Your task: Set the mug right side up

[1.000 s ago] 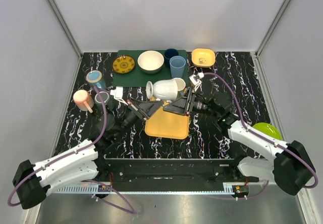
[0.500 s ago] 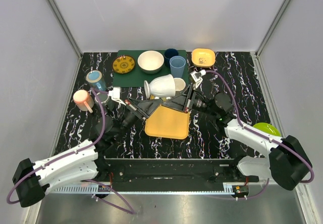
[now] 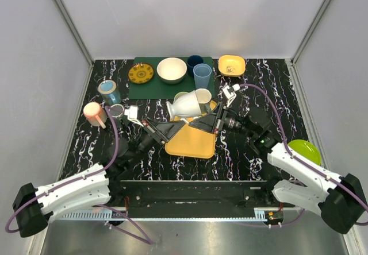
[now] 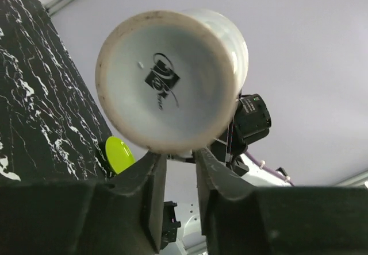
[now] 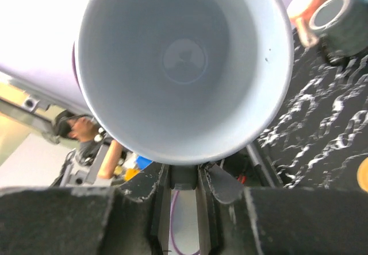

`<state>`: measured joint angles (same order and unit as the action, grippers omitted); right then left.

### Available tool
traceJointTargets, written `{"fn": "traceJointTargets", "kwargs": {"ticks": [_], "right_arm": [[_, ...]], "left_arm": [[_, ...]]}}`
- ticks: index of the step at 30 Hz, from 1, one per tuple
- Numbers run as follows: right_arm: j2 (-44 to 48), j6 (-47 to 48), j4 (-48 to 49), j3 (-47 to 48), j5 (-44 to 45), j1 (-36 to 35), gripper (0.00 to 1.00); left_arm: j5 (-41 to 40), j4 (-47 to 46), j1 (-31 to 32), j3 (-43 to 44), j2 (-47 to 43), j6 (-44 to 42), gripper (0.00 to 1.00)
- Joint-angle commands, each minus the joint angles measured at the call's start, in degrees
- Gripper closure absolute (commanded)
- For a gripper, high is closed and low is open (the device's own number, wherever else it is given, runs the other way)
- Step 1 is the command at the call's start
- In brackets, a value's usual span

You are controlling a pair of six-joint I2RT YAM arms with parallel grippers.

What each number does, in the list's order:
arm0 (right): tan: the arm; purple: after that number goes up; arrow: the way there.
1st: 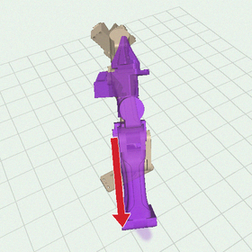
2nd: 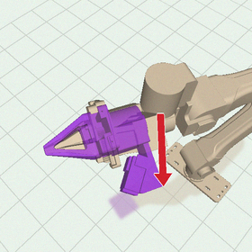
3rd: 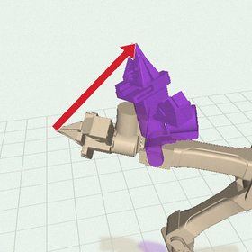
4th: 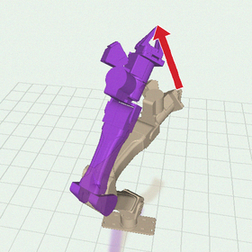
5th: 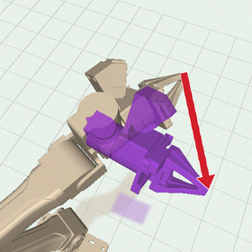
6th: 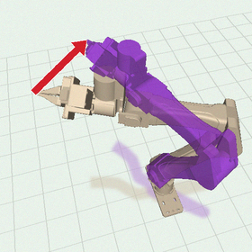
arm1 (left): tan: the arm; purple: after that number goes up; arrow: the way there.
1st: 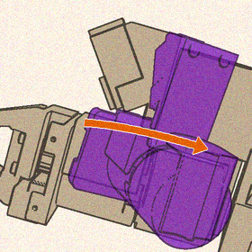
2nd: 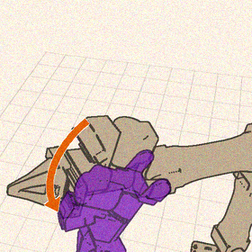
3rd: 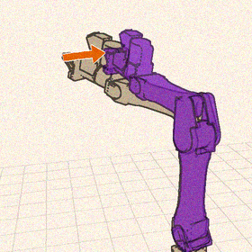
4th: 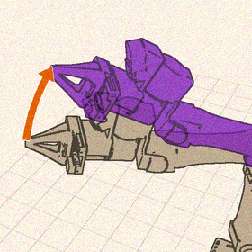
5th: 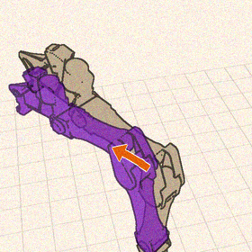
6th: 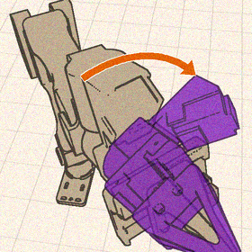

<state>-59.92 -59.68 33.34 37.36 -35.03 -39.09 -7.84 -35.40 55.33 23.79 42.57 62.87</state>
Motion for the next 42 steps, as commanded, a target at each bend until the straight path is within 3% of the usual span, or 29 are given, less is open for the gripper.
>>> {"fn": "traceJointTargets", "kwargs": {"ticks": [1,8,12,15,18,22,28,42], "right_arm": [[4.28,7.91,-6.62,3.51,7.34,1.47,1.0],[9.28,13.86,-17.76,5.26,10.58,1.56,1.0],[10.0,25.2,-45.21,11.75,24.16,1.47,1.0],[8.69,31.45,-57.02,14.84,34.19,1.47,1.0],[4.65,34.28,-62.95,16.95,39.05,1.47,1.0],[0.96,34.72,-61.56,15.55,40.74,1.56,1.0],[-5.99,35.33,-57.78,15.02,41.18,0.86,1.0],[-21.99,37.88,-50.67,15.99,46.1,-0.28,1.0]], "left_arm": [[-3.76,-3.63,-0.4,-1.55,-3.98,-1.08,0.64],[-6.75,1.46,-0.4,-4.1,-7.58,-1.26,0.46],[-10.25,11.55,-0.4,-4.54,-13.63,-2.58,0.44],[-14.82,22.45,-0.4,-4.54,-19.96,-3.02,0.43],[-18.78,31.86,-0.4,-4.37,-25.15,-2.67,0.43],[-22.22,43.01,-0.4,-3.14,-27.62,-2.14,0.43],[-23.36,51.9,-0.4,0.9,-24.73,-1.96,0.43],[-26.62,60.8,-0.4,3.72,-25.78,-2.23,0.4]]}}
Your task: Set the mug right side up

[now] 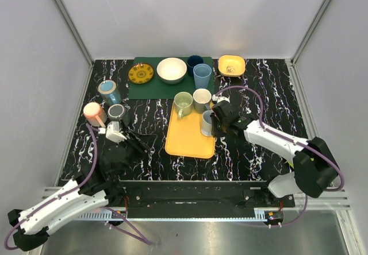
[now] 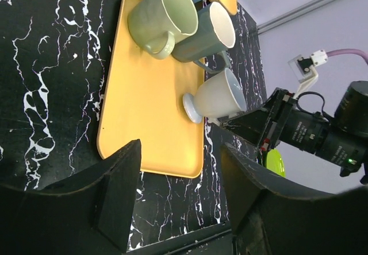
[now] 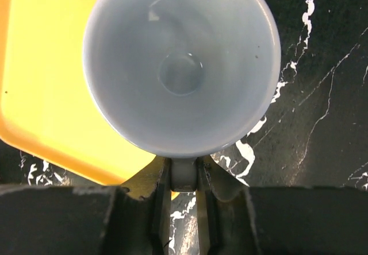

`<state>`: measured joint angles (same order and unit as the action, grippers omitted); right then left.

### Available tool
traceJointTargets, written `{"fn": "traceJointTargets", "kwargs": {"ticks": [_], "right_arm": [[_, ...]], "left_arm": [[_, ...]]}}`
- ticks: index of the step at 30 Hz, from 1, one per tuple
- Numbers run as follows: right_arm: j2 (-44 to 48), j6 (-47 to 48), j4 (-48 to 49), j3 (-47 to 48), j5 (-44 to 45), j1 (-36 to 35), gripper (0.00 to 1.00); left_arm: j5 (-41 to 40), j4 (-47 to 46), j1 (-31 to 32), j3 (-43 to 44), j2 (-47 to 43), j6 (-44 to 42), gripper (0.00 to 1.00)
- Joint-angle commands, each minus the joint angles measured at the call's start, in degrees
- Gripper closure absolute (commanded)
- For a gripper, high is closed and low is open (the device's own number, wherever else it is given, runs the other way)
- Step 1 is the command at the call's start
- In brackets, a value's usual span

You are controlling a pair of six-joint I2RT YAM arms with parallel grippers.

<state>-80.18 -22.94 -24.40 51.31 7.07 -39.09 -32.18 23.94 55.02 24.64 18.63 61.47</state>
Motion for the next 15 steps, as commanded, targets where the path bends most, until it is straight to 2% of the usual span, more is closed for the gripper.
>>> {"fn": "traceJointTargets", "kwargs": {"ticks": [1,7,13,15], "right_arm": [[-2.08,1.05,7.87,1.87,4.09,-0.37,1.0],[-6.03,2.72,11.91,2.39,8.57,-1.42,1.0],[-8.41,4.48,11.66,3.18,10.24,-4.32,1.0],[-7.54,3.87,11.4,2.31,10.33,-5.38,0.86]], "left_arm": [[-2.44,1.8,-0.09,2.87,-2.19,-0.92,0.4],[-4.55,4.7,-0.09,3.13,-3.87,-0.74,0.4],[-4.99,5.94,-0.09,3.31,-3.96,-0.56,0.39],[-4.99,6.03,-0.09,3.39,-4.04,-0.56,0.39]]}}
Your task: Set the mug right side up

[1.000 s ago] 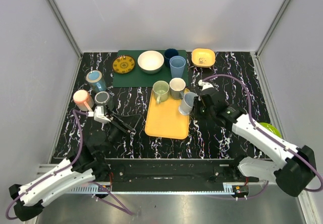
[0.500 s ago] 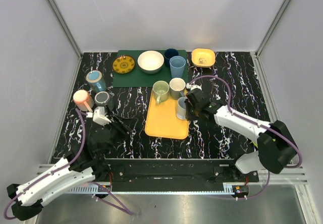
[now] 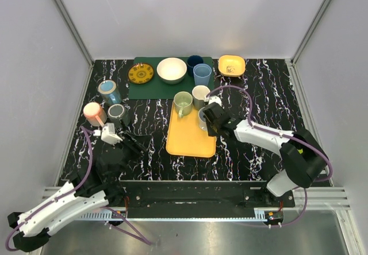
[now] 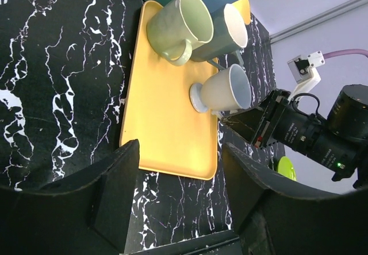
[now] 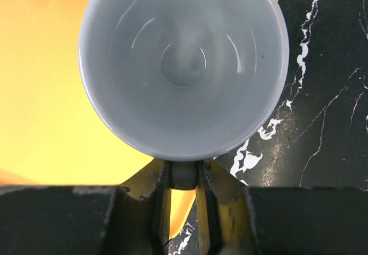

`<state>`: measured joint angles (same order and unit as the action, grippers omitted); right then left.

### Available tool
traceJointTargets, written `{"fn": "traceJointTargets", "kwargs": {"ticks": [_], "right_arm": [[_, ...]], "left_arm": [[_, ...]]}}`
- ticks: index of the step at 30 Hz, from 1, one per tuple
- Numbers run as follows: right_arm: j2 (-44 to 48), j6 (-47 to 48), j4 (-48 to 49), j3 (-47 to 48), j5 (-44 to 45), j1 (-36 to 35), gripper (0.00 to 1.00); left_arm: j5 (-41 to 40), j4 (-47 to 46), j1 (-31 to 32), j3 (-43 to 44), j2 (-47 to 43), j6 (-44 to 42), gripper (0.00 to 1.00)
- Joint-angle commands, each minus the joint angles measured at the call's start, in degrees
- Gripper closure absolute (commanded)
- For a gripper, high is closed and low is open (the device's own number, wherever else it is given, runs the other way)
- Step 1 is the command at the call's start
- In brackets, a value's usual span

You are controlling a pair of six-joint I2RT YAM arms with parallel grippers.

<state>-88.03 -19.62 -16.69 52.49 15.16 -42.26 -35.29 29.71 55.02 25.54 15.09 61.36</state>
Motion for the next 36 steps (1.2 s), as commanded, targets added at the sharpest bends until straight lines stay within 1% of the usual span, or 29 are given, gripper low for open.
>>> {"fn": "traceJointTargets", "kwargs": {"ticks": [1,3,6,9,11,12,13,14,15,16,17,18,19,20,21,22,23,24,25,26,27,28,30,31,36], "right_arm": [[0.75,0.2,3.51,0.78,2.07,-2.39,0.78],[2.06,-0.68,3.24,-0.19,2.24,-2.65,0.54],[4.0,-1.39,2.72,-0.9,2.77,-2.65,0.41],[6.54,-1.91,1.57,-0.9,2.95,-2.74,0.37],[8.3,-2.18,-0.53,-0.11,3.03,-2.83,0.33],[11.1,-2.7,-1.41,0.15,3.04,-2.91,0.33],[13.04,-2.97,-2.81,0.33,2.86,-3.09,0.32],[15.15,-3.41,-3.26,0.51,2.6,-3.09,0.32],[19.69,-4.02,-3.35,0.42,2.07,-3.18,0.32],[22.0,-4.29,-3.7,0.42,1.02,-3.27,0.31],[24.11,-4.46,-3.88,0.68,0.49,-3.18,0.31],[27.35,-4.55,-4.23,0.95,-0.04,-3.18,0.31],[28.52,-4.64,-5.45,1.21,-0.48,-3.09,0.32],[29.4,-4.64,-6.24,1.91,-0.74,-3.18,0.32],[30.88,-4.64,-6.95,2.18,-0.92,-3.18,0.31],[31.33,-4.64,-7.82,2.53,-1.44,-3.18,0.31],[31.95,-4.64,-8.09,2.79,-1.88,-3.18,0.31],[32.91,-4.73,-8.1,2.88,-2.32,-3.09,0.31],[33.44,-4.82,-8.1,2.88,-2.93,-3.18,0.31],[33.97,-4.64,-7.92,2.97,-3.2,-3.18,0.31],[34.76,-4.64,-7.92,2.97,-3.55,-3.18,0.31],[35.03,-4.55,-7.92,2.97,-4.08,-3.18,0.31],[35.64,-4.2,-8.01,3.15,-4.78,-3.18,0.31],[35.73,-4.11,-7.92,3.15,-5.4,-3.18,0.31],[36.79,-3.68,-6.69,2.36,-7.33,-3.18,0.31]], "left_arm": [[-1.89,0.34,-0.09,2.5,-0.42,-0.54,0.38],[-2.06,0.26,-0.09,2.5,-0.15,-0.8,0.37],[-2.33,0.26,-0.09,2.67,0.9,-1.33,0.37],[-2.77,0.61,-0.09,3.2,2.04,-1.77,0.36],[-4.52,2.26,-0.09,3.9,2.83,-1.77,0.36],[-5.66,3.41,-0.09,5.03,3.19,-1.69,0.35],[-9.5,5.16,-0.09,6.0,3.71,-1.25,0.35],[-11.71,8.83,-0.09,6.88,5.28,-1.16,0.35],[-14.17,11.31,-0.18,9.15,6.52,-0.64,0.34],[-18.63,14.29,-0.36,10.66,8.18,0.41,0.33],[-19.98,18.23,-0.79,12.24,12.11,0.08,0.32],[-20.69,19.67,-2.28,15.3,14.42,-1.67,0.32],[-20.26,20.99,-3.68,16.81,16.7,-2.56,0.31],[-18.78,21.35,-5.7,19.0,21.42,-4.22,0.3],[-16.24,21.09,-12.07,19.72,23.82,-8.15,0.29],[-8.82,20.74,-16.22,20.16,28.11,-9.84,0.29],[-4.05,17.69,-20.62,19.73,29.89,-12.21,0.29],[0.53,16.01,-29.01,19.11,31.47,-15.97,0.29],[9.1,14.16,-32.75,18.33,33.93,-17.66,0.32],[12.84,10.31,-35.75,17.19,35.26,-19.51,0.34],[15.22,9.23,-39.43,17.18,36.75,-21.35,0.35],[16.9,8.44,-40.42,17.26,39.72,-22.07,0.35],[17.18,7.2,-42.01,18.66,43.16,-23.3,0.35],[17.27,6.85,-42.28,19.37,46.22,-23.48,0.35],[17.18,0.53,-42.63,20.43,51.52,-22.87,0.35]]}}
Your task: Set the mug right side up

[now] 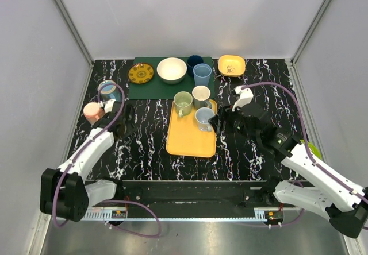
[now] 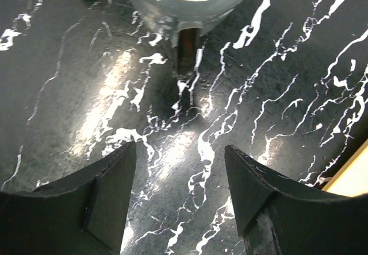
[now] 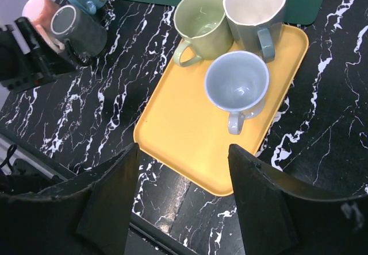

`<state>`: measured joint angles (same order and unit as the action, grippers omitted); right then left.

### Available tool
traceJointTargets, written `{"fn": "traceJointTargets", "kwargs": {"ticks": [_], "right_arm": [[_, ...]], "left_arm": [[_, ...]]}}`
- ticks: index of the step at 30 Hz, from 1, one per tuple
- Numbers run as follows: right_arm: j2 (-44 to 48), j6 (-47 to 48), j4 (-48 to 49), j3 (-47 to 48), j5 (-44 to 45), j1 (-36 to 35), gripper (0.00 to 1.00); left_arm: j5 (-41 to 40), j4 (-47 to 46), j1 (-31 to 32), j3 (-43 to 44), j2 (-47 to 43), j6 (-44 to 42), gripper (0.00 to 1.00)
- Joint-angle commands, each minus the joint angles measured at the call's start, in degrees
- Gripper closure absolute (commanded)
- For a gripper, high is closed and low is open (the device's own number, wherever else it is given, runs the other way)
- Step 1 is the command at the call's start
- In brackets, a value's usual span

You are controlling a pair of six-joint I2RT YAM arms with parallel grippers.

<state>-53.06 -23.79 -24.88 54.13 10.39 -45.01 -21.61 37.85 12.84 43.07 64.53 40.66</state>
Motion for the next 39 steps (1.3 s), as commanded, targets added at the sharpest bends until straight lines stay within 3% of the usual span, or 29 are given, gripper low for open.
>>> {"fn": "traceJointTargets", "kwargs": {"ticks": [1,12,35,39], "right_arm": [[1.82,0.41,1.59,0.45,-2.66,-0.43,0.31],[3.31,1.29,1.06,0.01,-2.13,-0.43,0.3],[4.37,1.12,1.68,-2.27,-2.13,-0.43,0.3],[4.37,0.94,1.68,-2.71,-2.22,-0.43,0.3]], "left_arm": [[2.98,-8.13,-0.45,3.16,4.09,-2.17,0.35],[1.13,-10.6,-4.93,6.59,13.42,-3.75,0.42],[-2.13,-13.5,-8.88,10.28,19.58,-3.75,0.59],[-1.69,-13.76,-9.24,10.02,19.67,-3.75,0.73]]}}
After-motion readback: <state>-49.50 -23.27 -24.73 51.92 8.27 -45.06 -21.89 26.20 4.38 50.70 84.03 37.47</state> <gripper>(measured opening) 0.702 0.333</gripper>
